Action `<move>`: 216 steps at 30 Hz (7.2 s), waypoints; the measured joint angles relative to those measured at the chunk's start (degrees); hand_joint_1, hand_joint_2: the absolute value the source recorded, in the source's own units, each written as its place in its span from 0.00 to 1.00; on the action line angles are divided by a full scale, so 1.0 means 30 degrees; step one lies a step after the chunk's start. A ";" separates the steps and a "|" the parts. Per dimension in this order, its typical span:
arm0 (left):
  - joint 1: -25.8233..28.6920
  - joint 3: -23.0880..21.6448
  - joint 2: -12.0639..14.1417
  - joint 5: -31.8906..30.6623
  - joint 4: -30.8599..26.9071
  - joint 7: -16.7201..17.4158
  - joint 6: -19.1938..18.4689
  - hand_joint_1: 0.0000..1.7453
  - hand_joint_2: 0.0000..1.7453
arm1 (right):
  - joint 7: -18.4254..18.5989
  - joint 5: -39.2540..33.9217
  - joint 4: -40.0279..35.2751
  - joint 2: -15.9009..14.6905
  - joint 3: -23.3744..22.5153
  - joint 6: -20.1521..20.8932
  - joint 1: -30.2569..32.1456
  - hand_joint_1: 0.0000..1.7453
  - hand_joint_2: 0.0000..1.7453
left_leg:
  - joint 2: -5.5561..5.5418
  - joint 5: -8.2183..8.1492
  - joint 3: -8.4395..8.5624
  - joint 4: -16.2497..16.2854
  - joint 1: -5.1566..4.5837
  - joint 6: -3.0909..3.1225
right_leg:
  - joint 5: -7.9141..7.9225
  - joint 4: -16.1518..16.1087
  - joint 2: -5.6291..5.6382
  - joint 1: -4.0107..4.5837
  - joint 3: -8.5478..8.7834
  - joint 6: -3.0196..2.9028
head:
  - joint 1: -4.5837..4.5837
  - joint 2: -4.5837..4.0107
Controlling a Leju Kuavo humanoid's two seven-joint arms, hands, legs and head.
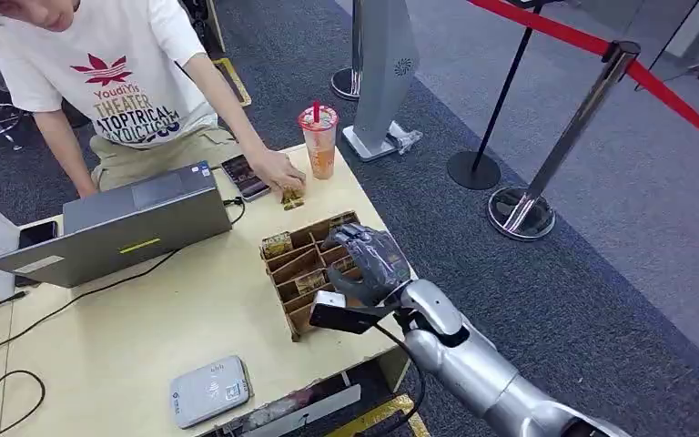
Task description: Pass the card to the sensor for recognition and then transmit it.
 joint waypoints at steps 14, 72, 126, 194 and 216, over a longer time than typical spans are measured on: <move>0.0000 0.0000 0.0051 0.0015 0.0000 -0.0007 -0.0022 0.00 0.00 | 0.0627 0.1421 0.0277 -0.0255 0.0175 -0.0160 -0.0034 0.56 1.00 | -0.0001 0.0000 -0.0007 0.0000 0.0000 0.0000 | 0.0000 0.0000 -0.0001 0.0000 0.0001 0.0000 | 0.0000 0.0000; 0.0050 0.0131 0.0364 -0.0175 0.0000 -0.0015 -0.0277 0.00 0.00 | 0.1246 0.1239 0.3461 -0.1085 0.0896 0.0350 -0.1617 0.79 1.00 | 0.0000 0.0001 -0.0005 0.0000 -0.0001 0.0001 | 0.0001 0.0000 -0.0003 0.0000 -0.0001 0.0001 | 0.0000 0.0000; -0.0110 0.0131 0.0634 -0.0627 0.0000 -0.0197 -0.0576 0.00 0.00 | -0.1894 -0.6835 0.6710 -0.5369 0.4976 1.0404 -1.2795 1.00 1.00 | -0.0002 0.0012 -0.0016 0.0012 -0.0013 0.0013 | 0.0009 0.0003 -0.0008 -0.0009 -0.0003 0.0004 | 0.0000 0.0000; -0.0170 0.0124 0.0372 -0.0925 0.0000 0.0066 -0.0350 0.00 0.00 | -0.2004 -0.4772 0.8503 0.0306 0.4321 0.5901 -1.0149 0.35 1.00 | -0.0004 0.0013 -0.0020 0.0011 -0.0009 0.0010 | 0.0008 0.0006 -0.0010 -0.0005 -0.0002 0.0003 | 0.0000 0.0000; -0.0155 0.0124 0.0372 -0.0721 0.0000 0.0066 -0.0342 0.00 0.00 | -0.2484 -0.4466 1.1663 0.0947 0.4998 0.6120 -1.1276 0.47 1.00 | -0.0004 0.0013 -0.0017 0.0012 -0.0009 0.0010 | 0.0008 0.0006 -0.0009 -0.0005 -0.0002 0.0003 | 0.0000 0.0000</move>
